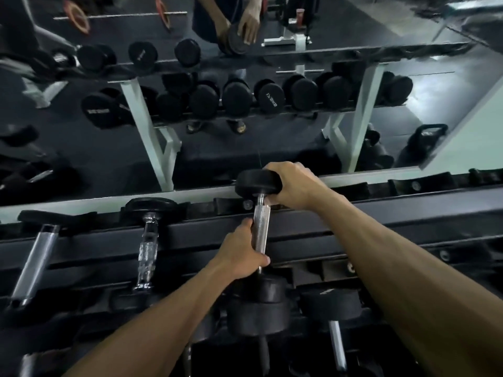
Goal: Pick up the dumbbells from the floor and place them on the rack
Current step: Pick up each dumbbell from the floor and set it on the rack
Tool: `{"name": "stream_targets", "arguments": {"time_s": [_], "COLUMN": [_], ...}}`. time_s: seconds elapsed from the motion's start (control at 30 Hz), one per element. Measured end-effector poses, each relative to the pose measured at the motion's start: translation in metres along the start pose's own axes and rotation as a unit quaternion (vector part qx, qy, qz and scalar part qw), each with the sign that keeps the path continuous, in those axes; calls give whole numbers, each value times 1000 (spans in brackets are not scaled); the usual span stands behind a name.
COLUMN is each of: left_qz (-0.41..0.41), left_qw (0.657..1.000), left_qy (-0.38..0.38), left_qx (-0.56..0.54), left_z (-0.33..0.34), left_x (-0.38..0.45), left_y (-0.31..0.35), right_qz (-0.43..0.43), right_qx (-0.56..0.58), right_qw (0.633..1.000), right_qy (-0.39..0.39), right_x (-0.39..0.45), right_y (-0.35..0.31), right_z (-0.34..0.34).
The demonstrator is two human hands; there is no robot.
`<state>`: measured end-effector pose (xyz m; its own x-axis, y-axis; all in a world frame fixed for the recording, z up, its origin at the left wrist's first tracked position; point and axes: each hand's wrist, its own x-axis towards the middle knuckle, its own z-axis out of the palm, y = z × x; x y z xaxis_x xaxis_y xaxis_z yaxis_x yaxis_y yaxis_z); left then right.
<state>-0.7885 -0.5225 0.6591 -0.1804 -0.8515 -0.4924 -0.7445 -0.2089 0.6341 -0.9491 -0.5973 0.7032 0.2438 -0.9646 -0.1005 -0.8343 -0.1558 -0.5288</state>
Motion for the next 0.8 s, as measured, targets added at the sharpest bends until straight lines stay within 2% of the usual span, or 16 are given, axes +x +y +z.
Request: {"name": "stream_targets", "arguments": {"time_s": [0.3, 0.47, 0.67, 0.8], "left_qz": [-32, -18, 0, 41], "left_qw": [999, 999, 1000, 998], "left_qy": [-6, -16, 8, 28], "left_qx": [-30, -26, -16, 27], "left_z": [8, 8, -2, -10], "left_x": [9, 6, -5, -19], "left_y": [-13, -13, -19, -23], "right_qz": [-16, 8, 62, 96], "right_qx": [-4, 4, -14, -34], "right_qw": [999, 1000, 998, 995], "right_qy": [-33, -24, -21, -8], "right_x": [21, 14, -13, -36], "right_y": [9, 9, 8, 3], "right_z": [23, 26, 21, 17]}}
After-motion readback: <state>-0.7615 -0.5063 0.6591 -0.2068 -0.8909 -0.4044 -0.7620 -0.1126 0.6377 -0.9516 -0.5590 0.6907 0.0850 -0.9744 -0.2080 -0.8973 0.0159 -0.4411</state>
